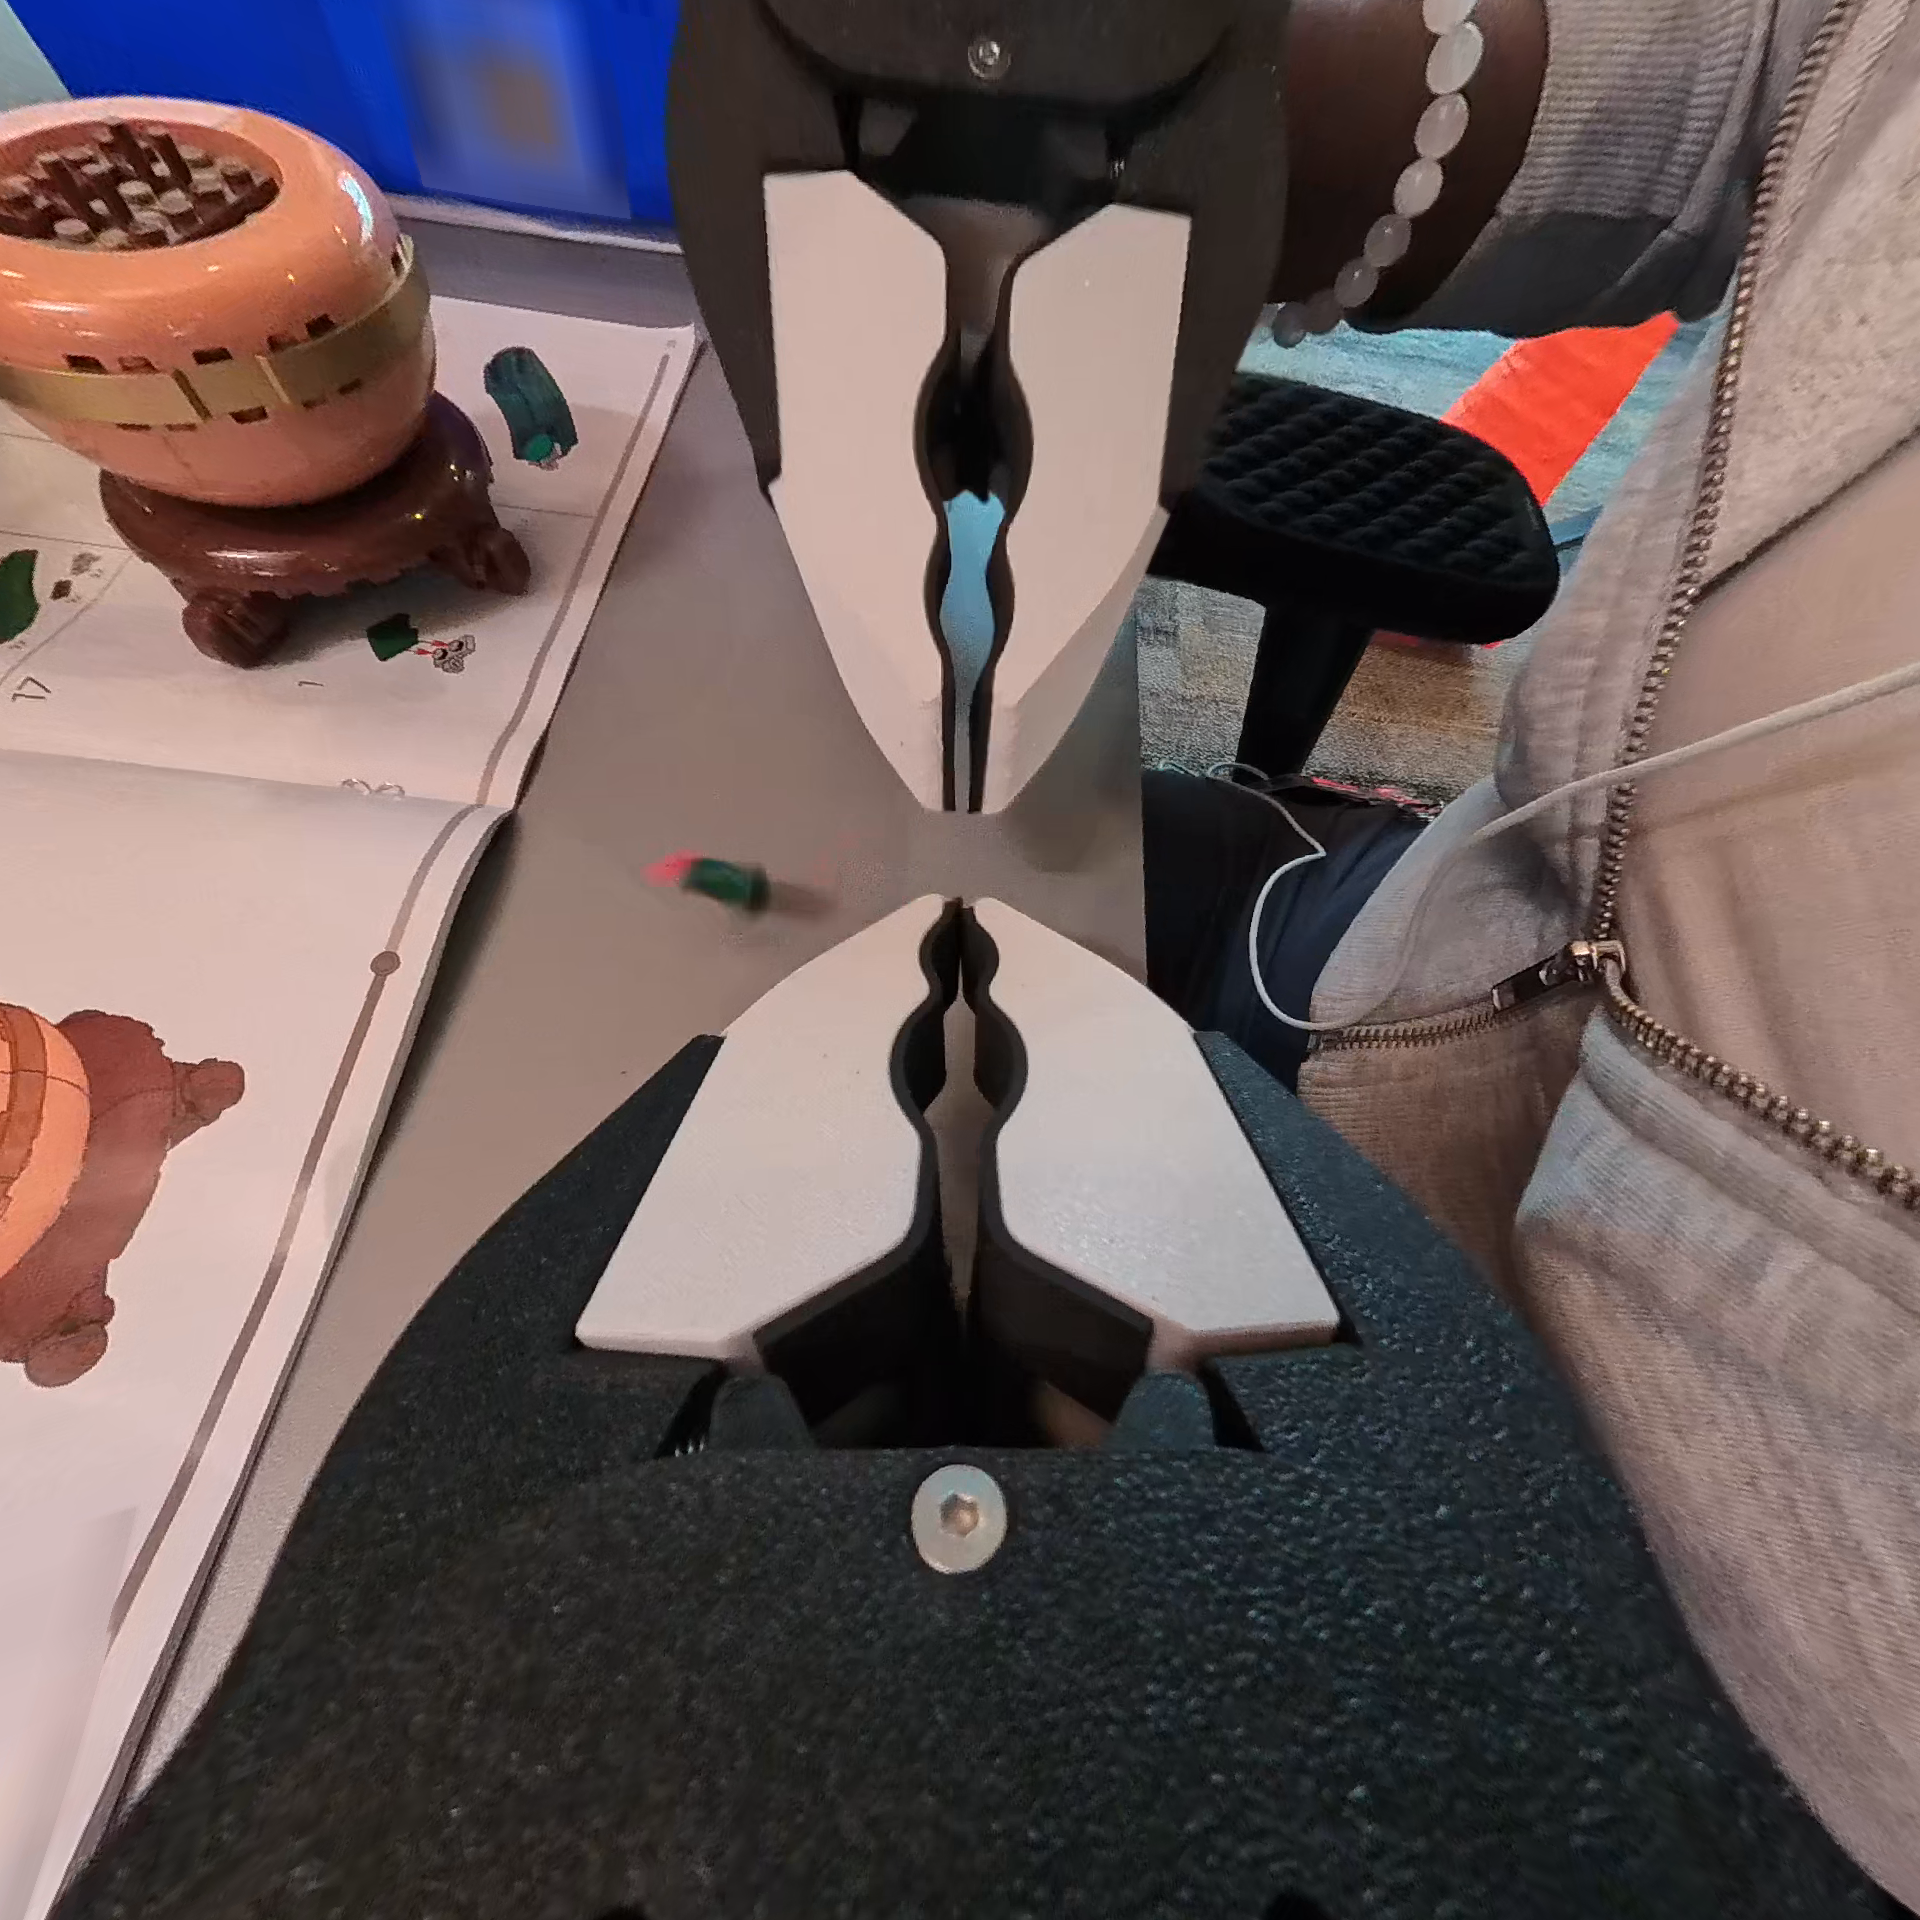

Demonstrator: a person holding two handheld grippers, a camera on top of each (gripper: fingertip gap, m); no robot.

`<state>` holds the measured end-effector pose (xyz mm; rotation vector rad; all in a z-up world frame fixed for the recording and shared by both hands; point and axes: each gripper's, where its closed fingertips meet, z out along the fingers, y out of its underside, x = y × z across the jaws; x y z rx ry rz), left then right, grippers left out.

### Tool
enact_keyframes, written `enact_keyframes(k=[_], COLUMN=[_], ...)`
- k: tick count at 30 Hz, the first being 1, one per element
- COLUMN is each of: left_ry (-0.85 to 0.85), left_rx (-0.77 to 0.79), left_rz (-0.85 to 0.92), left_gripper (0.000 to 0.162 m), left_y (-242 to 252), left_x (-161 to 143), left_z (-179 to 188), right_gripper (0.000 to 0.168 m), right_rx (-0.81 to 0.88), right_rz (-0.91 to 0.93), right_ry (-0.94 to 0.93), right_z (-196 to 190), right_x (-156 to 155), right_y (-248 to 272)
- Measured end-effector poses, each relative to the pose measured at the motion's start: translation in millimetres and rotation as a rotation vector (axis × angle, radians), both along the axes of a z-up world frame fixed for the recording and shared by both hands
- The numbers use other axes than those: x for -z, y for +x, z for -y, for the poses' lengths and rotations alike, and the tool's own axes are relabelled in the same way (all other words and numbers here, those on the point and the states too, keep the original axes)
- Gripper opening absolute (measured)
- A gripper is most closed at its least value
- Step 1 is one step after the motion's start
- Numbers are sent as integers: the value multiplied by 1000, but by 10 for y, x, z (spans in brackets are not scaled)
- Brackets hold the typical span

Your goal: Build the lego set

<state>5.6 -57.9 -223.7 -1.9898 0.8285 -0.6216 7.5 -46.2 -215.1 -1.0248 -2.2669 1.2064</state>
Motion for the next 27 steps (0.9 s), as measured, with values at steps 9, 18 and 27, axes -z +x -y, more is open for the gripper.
enact_keyframes(k=[9, 18, 27], left_ry=[-17, 205, 231], left_rx=[-92, -327, -262], left_rz=[68, 205, 187], left_gripper=[0, 14, 32], left_y=[-121, -606, -545], left_x=[-48, -386, -392], left_z=[-83, -252, -180], right_gripper=[16, 29, 28], right_rx=[132, 284, 471], right_rz=[18, -10, -50], right_ry=[101, 93, 63], right_z=[-349, -459, -467], right_x=[147, 157, 207], right_y=[-55, -268, -475])
